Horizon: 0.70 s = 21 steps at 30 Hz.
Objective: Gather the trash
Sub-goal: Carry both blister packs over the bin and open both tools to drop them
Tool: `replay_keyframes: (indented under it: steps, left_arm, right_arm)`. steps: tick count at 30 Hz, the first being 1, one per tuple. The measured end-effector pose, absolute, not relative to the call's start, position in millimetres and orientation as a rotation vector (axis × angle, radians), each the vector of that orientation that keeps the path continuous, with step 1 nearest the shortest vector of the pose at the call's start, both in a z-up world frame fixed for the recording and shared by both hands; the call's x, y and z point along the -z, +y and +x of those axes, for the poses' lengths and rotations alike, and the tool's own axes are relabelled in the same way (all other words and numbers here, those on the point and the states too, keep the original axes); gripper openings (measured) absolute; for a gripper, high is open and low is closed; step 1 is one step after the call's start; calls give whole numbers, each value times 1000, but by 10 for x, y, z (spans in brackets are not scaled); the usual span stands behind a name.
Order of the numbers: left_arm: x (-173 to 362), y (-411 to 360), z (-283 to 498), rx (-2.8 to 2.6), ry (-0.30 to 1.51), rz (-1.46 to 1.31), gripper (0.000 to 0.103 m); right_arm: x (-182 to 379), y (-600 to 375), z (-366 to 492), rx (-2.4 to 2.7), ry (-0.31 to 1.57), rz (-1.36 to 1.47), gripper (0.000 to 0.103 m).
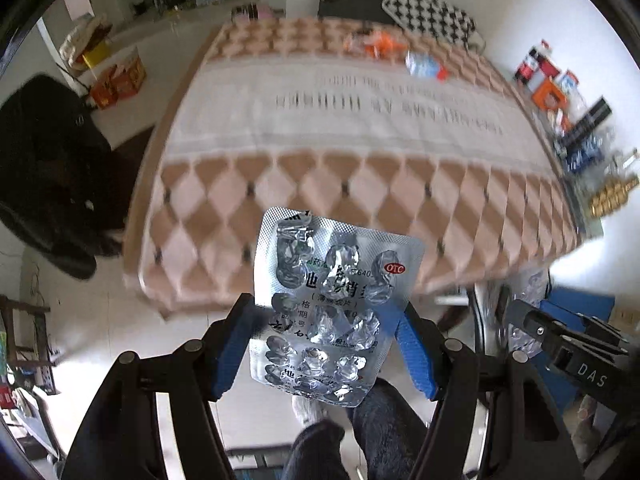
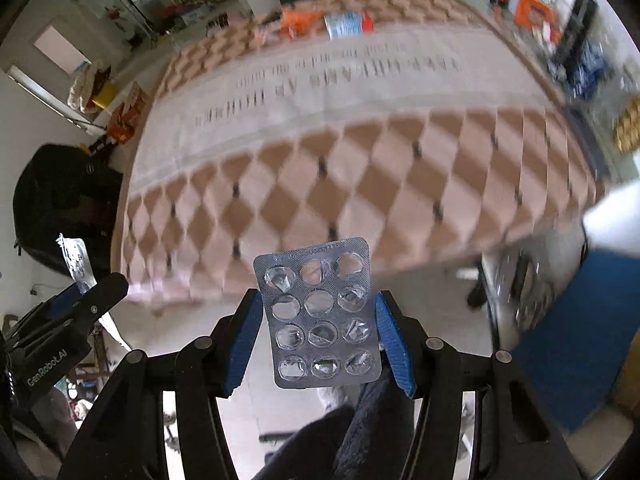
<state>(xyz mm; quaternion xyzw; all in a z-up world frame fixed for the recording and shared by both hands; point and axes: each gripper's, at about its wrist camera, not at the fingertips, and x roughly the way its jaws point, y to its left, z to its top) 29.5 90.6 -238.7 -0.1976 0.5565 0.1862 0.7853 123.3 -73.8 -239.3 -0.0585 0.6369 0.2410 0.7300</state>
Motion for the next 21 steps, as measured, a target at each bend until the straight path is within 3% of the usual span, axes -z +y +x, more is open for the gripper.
replay_keyframes:
  steps: [7, 21]
  left_arm:
    - [3381, 793, -105, -374, 1344, -610, 66]
    - [6412, 767, -129, -254, 1556, -965, 66]
  right_arm:
    - [3415, -1016, 672, -526, 1571, -101, 60]
    - [6197, -1237, 508, -468, 1782, -19, 60]
